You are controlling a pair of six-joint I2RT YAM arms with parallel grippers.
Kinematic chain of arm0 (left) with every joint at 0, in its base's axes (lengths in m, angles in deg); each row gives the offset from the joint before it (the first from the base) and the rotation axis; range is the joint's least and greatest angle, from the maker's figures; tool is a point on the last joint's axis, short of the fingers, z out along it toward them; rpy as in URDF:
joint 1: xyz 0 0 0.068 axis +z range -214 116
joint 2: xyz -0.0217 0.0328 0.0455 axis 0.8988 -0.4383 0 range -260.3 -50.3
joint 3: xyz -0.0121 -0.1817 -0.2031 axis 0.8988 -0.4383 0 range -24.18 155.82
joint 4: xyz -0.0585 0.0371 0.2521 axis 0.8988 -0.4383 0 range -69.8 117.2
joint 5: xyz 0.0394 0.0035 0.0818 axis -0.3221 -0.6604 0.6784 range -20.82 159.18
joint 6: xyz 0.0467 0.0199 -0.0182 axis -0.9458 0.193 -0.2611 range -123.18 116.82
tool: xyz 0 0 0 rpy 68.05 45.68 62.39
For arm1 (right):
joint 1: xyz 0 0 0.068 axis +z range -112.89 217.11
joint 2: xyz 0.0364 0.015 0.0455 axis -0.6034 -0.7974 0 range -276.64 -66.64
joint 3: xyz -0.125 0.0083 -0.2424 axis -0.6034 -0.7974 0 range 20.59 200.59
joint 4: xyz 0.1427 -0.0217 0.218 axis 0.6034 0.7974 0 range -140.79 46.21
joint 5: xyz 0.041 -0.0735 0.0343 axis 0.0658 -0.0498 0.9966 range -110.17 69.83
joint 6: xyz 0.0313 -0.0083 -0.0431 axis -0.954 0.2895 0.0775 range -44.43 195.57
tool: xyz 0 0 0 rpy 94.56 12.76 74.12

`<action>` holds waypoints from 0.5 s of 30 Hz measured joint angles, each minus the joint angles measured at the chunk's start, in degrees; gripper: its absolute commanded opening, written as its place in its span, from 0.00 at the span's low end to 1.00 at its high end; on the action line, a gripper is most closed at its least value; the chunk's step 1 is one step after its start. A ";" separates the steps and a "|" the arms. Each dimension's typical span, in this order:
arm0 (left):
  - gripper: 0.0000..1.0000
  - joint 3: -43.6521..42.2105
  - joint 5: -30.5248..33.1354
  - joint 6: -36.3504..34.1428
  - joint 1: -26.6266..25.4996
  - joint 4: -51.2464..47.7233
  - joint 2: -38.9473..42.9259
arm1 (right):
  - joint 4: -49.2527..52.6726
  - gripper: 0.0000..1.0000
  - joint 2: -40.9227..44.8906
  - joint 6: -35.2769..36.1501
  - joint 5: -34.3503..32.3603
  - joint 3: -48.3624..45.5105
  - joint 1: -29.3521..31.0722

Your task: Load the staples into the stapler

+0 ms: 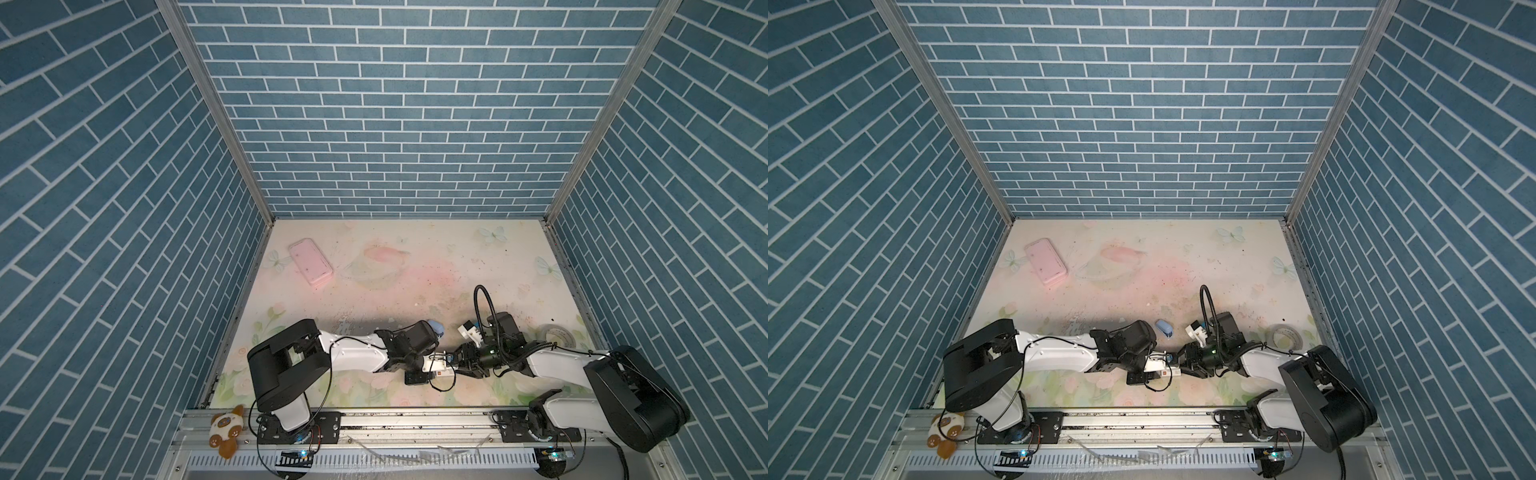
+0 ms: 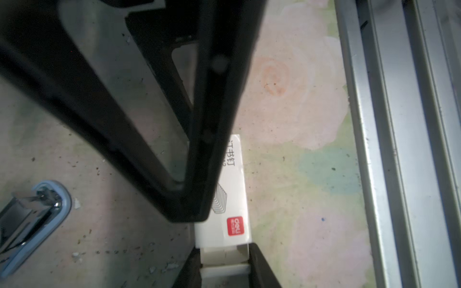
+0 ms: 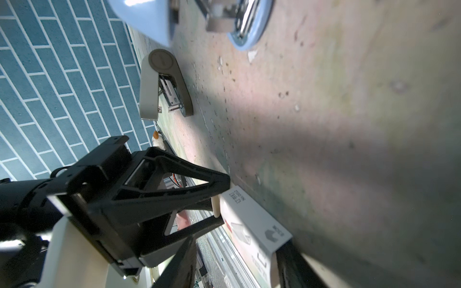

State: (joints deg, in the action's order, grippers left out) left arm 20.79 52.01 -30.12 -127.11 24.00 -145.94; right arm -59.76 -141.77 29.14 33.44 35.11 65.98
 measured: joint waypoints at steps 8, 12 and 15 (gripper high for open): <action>0.30 0.00 -0.02 -0.52 0.20 -0.37 0.07 | 0.07 0.53 0.00 0.07 -0.07 0.00 0.00; 0.31 -0.02 0.00 -0.87 0.26 -0.94 0.28 | 0.85 0.53 -0.26 0.35 -0.11 0.50 0.00; 0.30 -0.13 0.07 -1.03 0.37 -1.42 0.57 | 1.42 0.53 -0.48 0.46 -0.15 0.81 0.00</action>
State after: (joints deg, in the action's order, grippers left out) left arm 20.66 52.08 -31.14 -126.74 22.58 -145.37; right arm -58.34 -142.25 29.59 33.28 35.92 65.98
